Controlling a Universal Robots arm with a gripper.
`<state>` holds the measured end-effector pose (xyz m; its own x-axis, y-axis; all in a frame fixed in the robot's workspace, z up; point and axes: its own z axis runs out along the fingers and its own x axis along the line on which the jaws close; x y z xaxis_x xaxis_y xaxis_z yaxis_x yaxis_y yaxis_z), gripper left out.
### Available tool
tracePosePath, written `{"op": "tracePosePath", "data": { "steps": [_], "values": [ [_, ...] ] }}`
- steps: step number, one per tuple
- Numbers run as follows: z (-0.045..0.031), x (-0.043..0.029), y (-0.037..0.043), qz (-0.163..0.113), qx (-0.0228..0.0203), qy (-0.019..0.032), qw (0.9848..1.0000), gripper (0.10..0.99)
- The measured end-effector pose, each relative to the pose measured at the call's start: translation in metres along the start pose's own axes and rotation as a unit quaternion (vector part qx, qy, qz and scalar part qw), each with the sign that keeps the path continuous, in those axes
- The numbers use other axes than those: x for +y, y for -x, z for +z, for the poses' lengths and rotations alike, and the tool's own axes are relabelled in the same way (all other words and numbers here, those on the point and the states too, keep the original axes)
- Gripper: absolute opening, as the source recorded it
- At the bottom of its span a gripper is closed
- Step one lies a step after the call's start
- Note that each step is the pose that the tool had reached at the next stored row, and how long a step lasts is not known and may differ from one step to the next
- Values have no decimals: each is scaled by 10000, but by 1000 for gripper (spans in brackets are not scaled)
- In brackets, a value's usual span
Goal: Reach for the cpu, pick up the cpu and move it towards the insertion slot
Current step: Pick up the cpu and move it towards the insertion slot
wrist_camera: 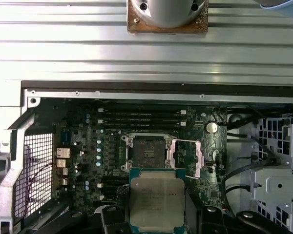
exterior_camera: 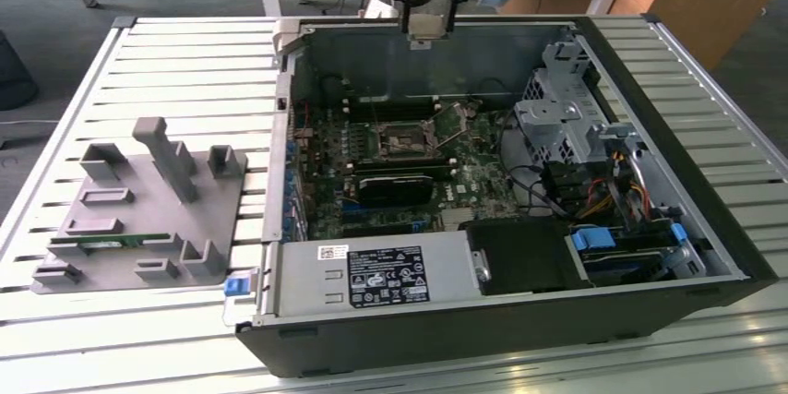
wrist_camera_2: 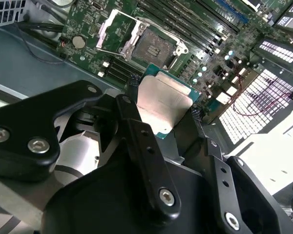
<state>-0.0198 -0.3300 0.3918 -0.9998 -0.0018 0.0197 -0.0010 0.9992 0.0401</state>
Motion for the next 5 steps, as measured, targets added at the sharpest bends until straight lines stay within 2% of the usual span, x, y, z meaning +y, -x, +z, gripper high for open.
{"op": "tracePosePath", "data": {
  "steps": [5],
  "values": [
    [0, 0, 5, 0, 0, 0, 10000, 541]
  ]
}}
